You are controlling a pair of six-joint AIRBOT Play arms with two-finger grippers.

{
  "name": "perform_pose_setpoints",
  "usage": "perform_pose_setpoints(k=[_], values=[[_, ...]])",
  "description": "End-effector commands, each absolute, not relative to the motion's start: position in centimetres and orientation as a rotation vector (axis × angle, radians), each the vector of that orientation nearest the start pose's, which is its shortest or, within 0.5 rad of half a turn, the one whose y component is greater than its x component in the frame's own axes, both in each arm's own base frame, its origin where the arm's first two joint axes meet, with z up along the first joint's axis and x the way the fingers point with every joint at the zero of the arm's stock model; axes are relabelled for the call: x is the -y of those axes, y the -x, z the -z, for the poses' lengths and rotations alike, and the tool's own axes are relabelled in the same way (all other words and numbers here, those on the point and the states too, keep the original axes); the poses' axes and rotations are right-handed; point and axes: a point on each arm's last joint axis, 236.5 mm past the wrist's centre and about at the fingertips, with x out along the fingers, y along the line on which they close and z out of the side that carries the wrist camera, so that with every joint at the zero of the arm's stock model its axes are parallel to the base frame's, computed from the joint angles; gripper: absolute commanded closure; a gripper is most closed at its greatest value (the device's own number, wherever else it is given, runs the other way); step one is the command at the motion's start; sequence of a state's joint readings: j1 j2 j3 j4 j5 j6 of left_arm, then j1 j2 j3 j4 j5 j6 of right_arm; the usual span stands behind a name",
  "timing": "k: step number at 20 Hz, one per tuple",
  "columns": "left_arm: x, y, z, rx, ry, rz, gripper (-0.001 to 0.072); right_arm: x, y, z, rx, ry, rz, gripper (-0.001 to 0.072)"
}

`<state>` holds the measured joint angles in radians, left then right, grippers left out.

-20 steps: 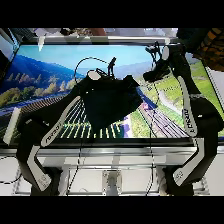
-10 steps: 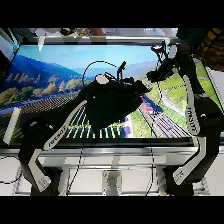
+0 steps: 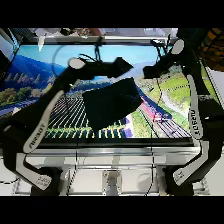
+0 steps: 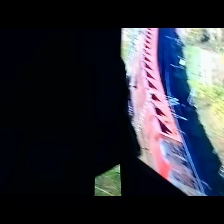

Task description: Fold the clothes and pants, and hang the long-sleeved shirts on hangers.

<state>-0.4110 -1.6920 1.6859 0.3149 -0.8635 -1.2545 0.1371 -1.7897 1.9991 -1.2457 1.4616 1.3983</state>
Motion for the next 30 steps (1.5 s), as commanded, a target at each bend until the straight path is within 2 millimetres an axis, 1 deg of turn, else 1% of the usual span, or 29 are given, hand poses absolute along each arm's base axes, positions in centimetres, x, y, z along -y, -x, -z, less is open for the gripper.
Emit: perform_pose_setpoints(k=[1, 2, 3, 4, 6, 7, 8, 10, 12, 14, 16, 17, 18, 19, 20, 21, 22, 24, 25, 26, 27, 28, 29, 30], values=[[31.5, -47.8, -16.4, -0.851, 0.562, 0.807, 0.0446, -22.3, -48.4, -8.1, -1.159, -0.047, -0.657, 0.0555], [29.2, -47.5, -14.5, -0.920, 0.482, 0.731, 0.0451, -24.5, -47.7, -7.2, -1.160, 0.005, -0.696, 0.0674], [27.0, -47.0, -12.7, -0.987, 0.404, 0.663, 0.0496, -26.1, -47.3, -6.1, -1.165, 0.063, -0.708, 0.0675], [25.0, -46.2, -10.9, -1.058, 0.317, 0.601, 0.0517, -27.0, -46.8, -4.6, -1.183, 0.135, -0.697, 0.0676], [22.3, -44.9, -8.5, -1.154, 0.182, 0.524, 0.0640, -27.4, -45.8, -1.7, -1.246, 0.253, -0.671, 0.0676], [21.7, -44.4, -7.8, -1.181, 0.140, 0.506, 0.0676, -27.3, -45.2, -0.4, -1.292, 0.273, -0.665, 0.0676], [21.7, -44.1, -7.2, -1.197, 0.128, 0.503, 0.0677, -27.2, -44.5, 1.0, -1.344, 0.268, -0.658, 0.0676], [21.8, -43.4, -6.1, -1.226, 0.123, 0.503, 0.0677, -26.1, -42.4, 3.3, -1.457, 0.287, -0.652, 0.0676], [21.6, -42.6, -4.7, -1.266, 0.116, 0.501, 0.0677, -23.2, -40.3, 4.7, -1.581, 0.332, -0.618, 0.0676], [21.1, -41.9, -3.4, -1.300, 0.091, 0.497, 0.0677, -21.0, -38.1, 4.9, -1.681, 0.366, -0.634, 0.0676], [20.5, -41.1, -1.9, -1.339, 0.060, 0.478, 0.0677, -18.8, -36.5, 5.6, -1.743, 0.386, -0.607, 0.0677], [20.3, -40.7, -1.1, -1.358, 0.051, 0.478, 0.0677, -17.1, -35.7, 6.4, -1.780, 0.409, -0.567, 0.0677], [20.2, -40.2, -0.4, -1.377, 0.042, 0.481, 0.0677, -15.5, -35.3, 7.2, -1.800, 0.430, -0.522, 0.0676], [20.1, -39.8, 0.1, -1.391, 0.037, 0.483, 0.0677, -14.2, -35.3, 7.9, -1.801, 0.432, -0.483, 0.0676], [20.0, -39.5, 0.6, -1.402, 0.034, 0.483, 0.0677, -13.6, -35.7, 8.1, -1.781, 0.415, -0.469, 0.0676], [19.9, -39.5, 0.7, -1.402, 0.025, 0.490, 0.0677, -13.2, -36.7, 7.7, -1.740, 0.395, -0.456, 0.0676], [19.8, -39.5, 0.7, -1.400, 0.019, 0.486, 0.0677, -13.0, -38.0, 6.9, -1.680, 0.382, -0.448, 0.0676], [18.7, -39.8, 1.1, -1.398, -0.024, 0.455, 0.0677, -12.6, -41.2, 3.9, -1.518, 0.389, -0.470, 0.0663], [17.9, -40.0, 1.3, -1.400, -0.056, 0.436, 0.0677, -12.6, -42.7, 2.0, -1.425, 0.400, -0.501, 0.0660], [17.3, -40.0, 1.4, -1.402, -0.080, 0.420, 0.0677, -12.7, -44.1, 0.4, -1.344, 0.392, -0.525, 0.0642], [16.8, -40.2, 1.5, -1.401, -0.102, 0.405, 0.0677, -13.0, -45.3, -0.9, -1.271, 0.352, -0.545, 0.0367], [16.3, -40.3, 1.6, -1.399, -0.123, 0.392, 0.0677, -13.4, -46.2, -1.4, -1.227, 0.295, -0.552, 0.0053], [15.9, -40.4, 1.7, -1.397, -0.140, 0.380, 0.0677, -13.5, -46.6, -1.3, -1.215, 0.254, -0.560, 0.0033], [15.5, -40.5, 1.7, -1.395, -0.156, 0.369, 0.0677, -13.4, -47.1, -0.5, -1.218, 0.230, -0.557, 0.0033]])
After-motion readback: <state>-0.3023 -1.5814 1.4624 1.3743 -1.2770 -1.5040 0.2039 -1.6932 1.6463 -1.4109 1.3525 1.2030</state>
